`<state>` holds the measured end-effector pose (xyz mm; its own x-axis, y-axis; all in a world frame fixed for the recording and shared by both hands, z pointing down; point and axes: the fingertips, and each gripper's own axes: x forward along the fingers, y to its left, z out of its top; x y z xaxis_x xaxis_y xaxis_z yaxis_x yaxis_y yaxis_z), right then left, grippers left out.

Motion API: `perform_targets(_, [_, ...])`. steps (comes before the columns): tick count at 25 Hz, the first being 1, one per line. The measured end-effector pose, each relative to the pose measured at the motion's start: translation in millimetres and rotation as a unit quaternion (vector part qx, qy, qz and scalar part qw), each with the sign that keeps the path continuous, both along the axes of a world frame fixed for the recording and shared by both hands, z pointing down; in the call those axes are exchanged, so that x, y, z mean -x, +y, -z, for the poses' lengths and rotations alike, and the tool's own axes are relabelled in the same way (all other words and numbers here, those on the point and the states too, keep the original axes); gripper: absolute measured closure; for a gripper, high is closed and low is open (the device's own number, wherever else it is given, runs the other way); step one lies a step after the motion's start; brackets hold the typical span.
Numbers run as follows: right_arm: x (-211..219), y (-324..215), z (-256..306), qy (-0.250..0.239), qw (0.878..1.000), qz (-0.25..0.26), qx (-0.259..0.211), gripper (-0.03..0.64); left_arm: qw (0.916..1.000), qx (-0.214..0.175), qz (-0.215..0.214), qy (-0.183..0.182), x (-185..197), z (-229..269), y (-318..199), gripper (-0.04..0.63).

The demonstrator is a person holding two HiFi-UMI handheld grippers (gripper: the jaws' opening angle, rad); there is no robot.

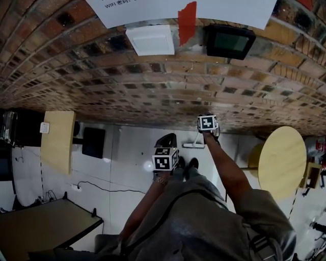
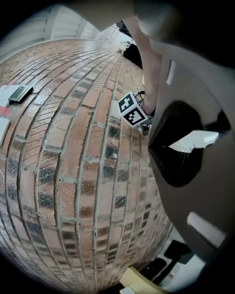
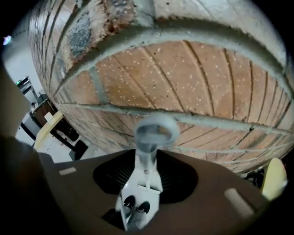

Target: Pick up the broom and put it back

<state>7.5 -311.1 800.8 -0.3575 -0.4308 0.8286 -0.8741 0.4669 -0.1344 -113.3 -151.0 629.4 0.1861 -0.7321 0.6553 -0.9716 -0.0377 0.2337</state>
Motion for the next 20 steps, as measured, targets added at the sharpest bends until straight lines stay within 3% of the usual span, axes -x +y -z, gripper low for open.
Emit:
perform_targets(2, [-2.6, -1.9, -0.5, 0.0, 1.0, 0.0, -0.01, 0.42, 1.0, 0.006, 0.001, 0.001, -3.1, -5.2, 8.7, 0.617])
perform_targets(7, [-9.0, 10.3, 3.1, -0.02, 0.999, -0.021, -0.027, 0.41, 0.9998, 0.02, 0.007, -0.001, -0.1, -16.2, 30.4, 0.617])
perform_targets(12, [-17.5, 61.0, 37.0, -0.068, 0.996, -0.055, -0.032, 0.411, 0.9999, 0.001, -0.011, -0.001, 0.9, -3.0, 41.7, 0.617])
perform_targets(14, [-10.6, 94.3, 63.7, -0.114, 0.991, -0.063, -0.031, 0.452, 0.9996, -0.013, -0.025, 0.0, -1.6, 4.7, 47.2, 0.617])
perform_targets(17, [7.4, 153.9, 107.0, -0.163, 0.984, -0.065, -0.027, 0.595, 0.9985, -0.023, -0.049, 0.002, -7.6, 11.8, 65.1, 0.617])
perform_targets(20, [33.8, 212.8, 139.1, -0.178, 0.982, -0.049, -0.03, 0.62, 0.9976, -0.026, -0.064, 0.005, -7.7, 15.4, 93.9, 0.617])
